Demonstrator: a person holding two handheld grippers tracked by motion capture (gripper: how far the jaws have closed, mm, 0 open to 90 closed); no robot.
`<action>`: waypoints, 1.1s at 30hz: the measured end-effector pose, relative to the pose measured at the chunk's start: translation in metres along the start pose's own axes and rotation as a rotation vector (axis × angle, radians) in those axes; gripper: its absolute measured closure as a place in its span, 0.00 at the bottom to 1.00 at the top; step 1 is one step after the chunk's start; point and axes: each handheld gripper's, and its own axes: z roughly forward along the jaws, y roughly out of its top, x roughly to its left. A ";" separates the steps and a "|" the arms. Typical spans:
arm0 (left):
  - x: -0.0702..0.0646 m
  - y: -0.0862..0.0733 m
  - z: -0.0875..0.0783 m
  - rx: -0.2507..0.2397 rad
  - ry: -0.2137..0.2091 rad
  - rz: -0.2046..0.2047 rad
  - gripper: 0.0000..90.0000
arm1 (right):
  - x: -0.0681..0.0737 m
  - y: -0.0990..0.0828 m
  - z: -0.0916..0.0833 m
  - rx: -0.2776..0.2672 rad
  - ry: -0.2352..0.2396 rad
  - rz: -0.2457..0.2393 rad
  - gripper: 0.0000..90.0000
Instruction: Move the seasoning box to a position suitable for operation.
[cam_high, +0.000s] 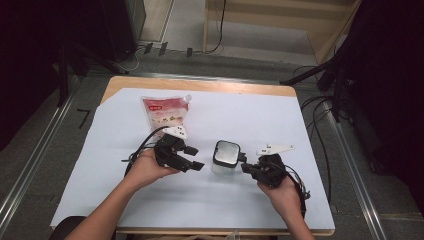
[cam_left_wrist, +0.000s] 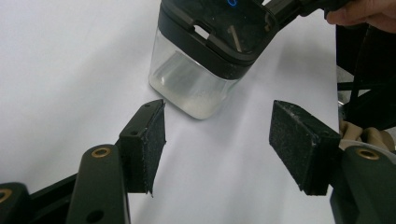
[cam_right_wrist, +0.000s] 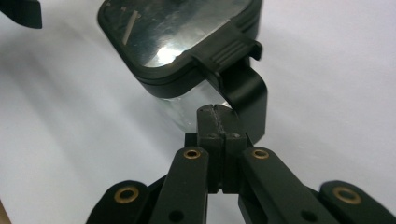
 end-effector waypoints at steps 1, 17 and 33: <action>0.000 0.001 0.002 0.002 -0.003 0.000 0.41 | -0.002 0.000 -0.001 0.003 -0.005 0.010 1.00; 0.006 0.021 0.027 0.023 -0.065 0.030 0.24 | -0.015 0.008 -0.007 -0.024 -0.028 0.006 1.00; 0.016 0.032 0.050 0.033 -0.074 0.031 0.16 | -0.040 0.020 0.004 0.008 -0.065 0.015 1.00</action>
